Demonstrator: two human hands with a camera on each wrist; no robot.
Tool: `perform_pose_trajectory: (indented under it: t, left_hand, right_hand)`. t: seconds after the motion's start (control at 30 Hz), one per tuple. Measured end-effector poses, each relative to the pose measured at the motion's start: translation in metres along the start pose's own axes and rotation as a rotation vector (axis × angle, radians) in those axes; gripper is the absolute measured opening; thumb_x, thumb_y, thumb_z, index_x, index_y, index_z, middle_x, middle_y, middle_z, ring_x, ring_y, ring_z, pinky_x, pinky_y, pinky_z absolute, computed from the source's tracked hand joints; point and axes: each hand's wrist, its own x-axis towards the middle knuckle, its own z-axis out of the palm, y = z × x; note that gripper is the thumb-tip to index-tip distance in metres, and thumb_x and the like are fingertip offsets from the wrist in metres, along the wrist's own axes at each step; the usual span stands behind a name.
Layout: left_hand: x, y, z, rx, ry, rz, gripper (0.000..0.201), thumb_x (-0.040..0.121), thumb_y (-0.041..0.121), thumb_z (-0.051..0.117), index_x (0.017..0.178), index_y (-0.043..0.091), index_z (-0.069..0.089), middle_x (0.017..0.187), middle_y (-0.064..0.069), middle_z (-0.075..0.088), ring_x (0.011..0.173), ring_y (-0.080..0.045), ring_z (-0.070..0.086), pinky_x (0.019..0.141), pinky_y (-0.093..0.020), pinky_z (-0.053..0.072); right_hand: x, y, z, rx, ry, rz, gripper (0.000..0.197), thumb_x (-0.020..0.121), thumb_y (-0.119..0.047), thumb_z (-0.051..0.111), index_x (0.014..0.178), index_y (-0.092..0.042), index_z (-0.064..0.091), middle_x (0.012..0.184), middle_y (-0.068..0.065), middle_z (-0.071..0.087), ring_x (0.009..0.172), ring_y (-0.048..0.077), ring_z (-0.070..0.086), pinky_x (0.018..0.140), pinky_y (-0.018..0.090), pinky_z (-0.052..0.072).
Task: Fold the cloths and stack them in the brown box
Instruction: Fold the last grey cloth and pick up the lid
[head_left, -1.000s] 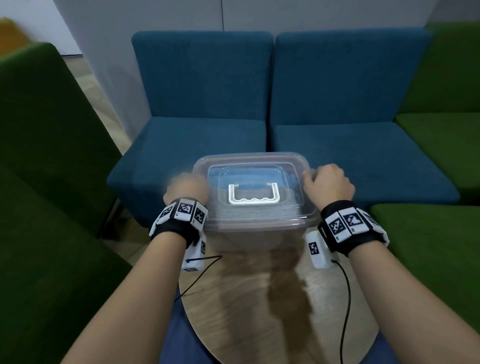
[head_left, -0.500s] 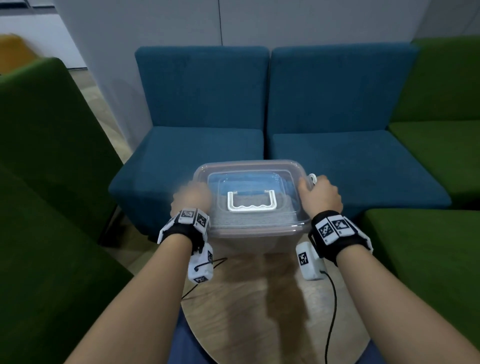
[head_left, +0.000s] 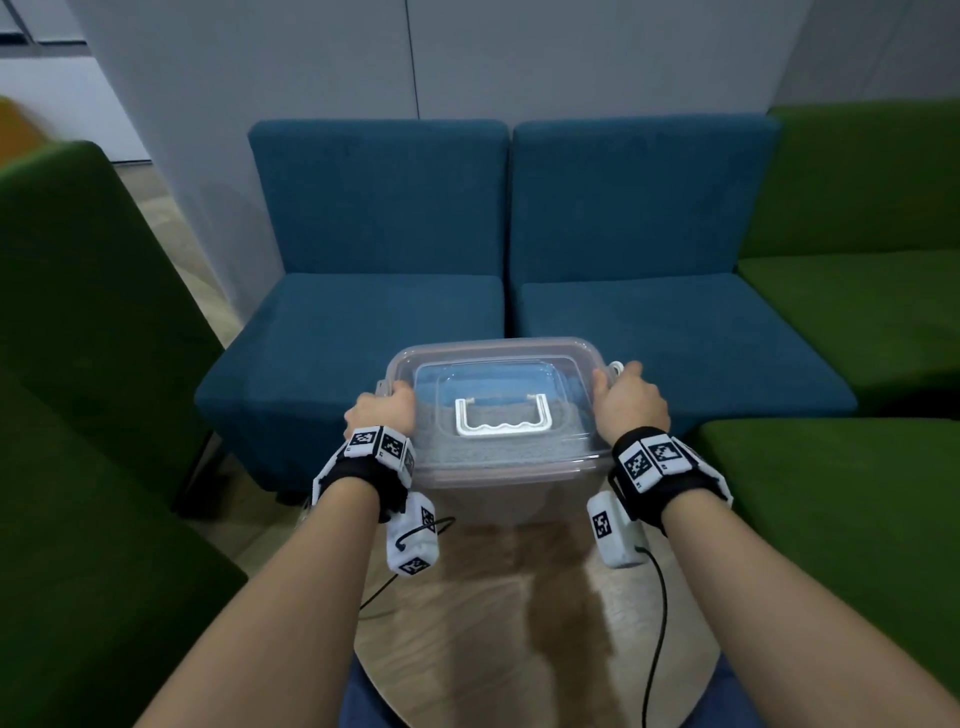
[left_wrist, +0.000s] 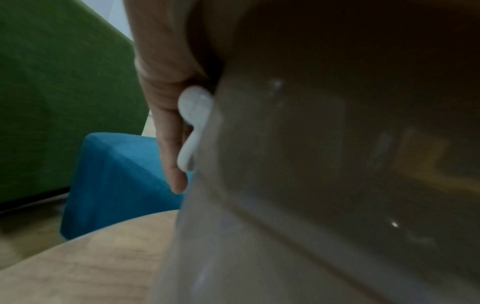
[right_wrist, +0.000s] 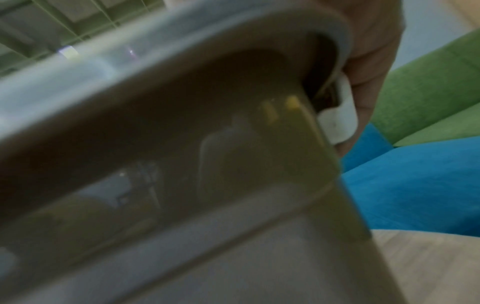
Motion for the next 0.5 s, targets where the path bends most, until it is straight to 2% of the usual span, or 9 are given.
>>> perform_pose_trajectory:
  t: [0.1,0.2,0.27,0.4,0.5]
  left_hand:
    - [-0.0013,-0.0013,-0.0001,0.021,0.001,-0.032,0.064,0.091,0.046,0.042,0.133,-0.001,0.049,0.132,-0.024,0.051,0.121,-0.040,0.049,0.097,-0.038,0.038]
    - [-0.0031,-0.0013,-0.0001,0.097,0.065,-0.042,0.065,0.090,0.047,0.040,0.132,-0.002,0.048,0.134,-0.024,0.044,0.127,-0.037,0.036,0.103,-0.040,0.030]
    - [-0.0046,-0.0010,0.0003,0.096,0.092,-0.032,0.064,0.090,0.047,0.042,0.132,-0.002,0.046,0.135,-0.023,0.042,0.129,-0.036,0.032,0.102,-0.042,0.030]
    - [-0.0048,-0.0029,0.0015,0.112,0.142,0.017,0.063,0.090,0.045,0.044,0.131,-0.003,0.045,0.134,-0.022,0.042,0.128,-0.036,0.033,0.100,-0.044,0.033]
    - [-0.0038,-0.0050,0.0010,0.094,0.162,0.085,0.059,0.090,0.041,0.046,0.129,-0.004,0.044,0.133,-0.022,0.044,0.126,-0.037,0.039,0.097,-0.045,0.037]
  right_hand:
    - [0.0003,0.0004,-0.0003,0.016,-0.005,-0.015,0.042,0.103,-0.036,0.040,0.123,0.001,0.043,0.121,0.026,0.058,0.112,0.044,0.056,0.082,0.044,0.046]
    - [0.0008,-0.0005,-0.0007,0.014,-0.005,-0.038,0.040,0.103,-0.033,0.040,0.124,0.001,0.042,0.121,0.028,0.057,0.112,0.045,0.055,0.083,0.045,0.046]
    - [0.0009,-0.0023,0.0004,0.010,-0.006,-0.072,0.035,0.103,-0.028,0.040,0.123,0.001,0.042,0.119,0.028,0.058,0.110,0.046,0.056,0.080,0.043,0.044]
    - [0.0037,-0.0002,0.0035,0.057,-0.038,-0.079,0.033,0.104,-0.027,0.037,0.123,-0.001,0.036,0.117,0.029,0.058,0.107,0.047,0.056,0.075,0.041,0.038]
    - [0.0076,0.0048,0.0035,0.122,-0.094,-0.030,0.038,0.103,-0.033,0.036,0.125,-0.002,0.037,0.120,0.028,0.057,0.109,0.045,0.055,0.081,0.043,0.042]
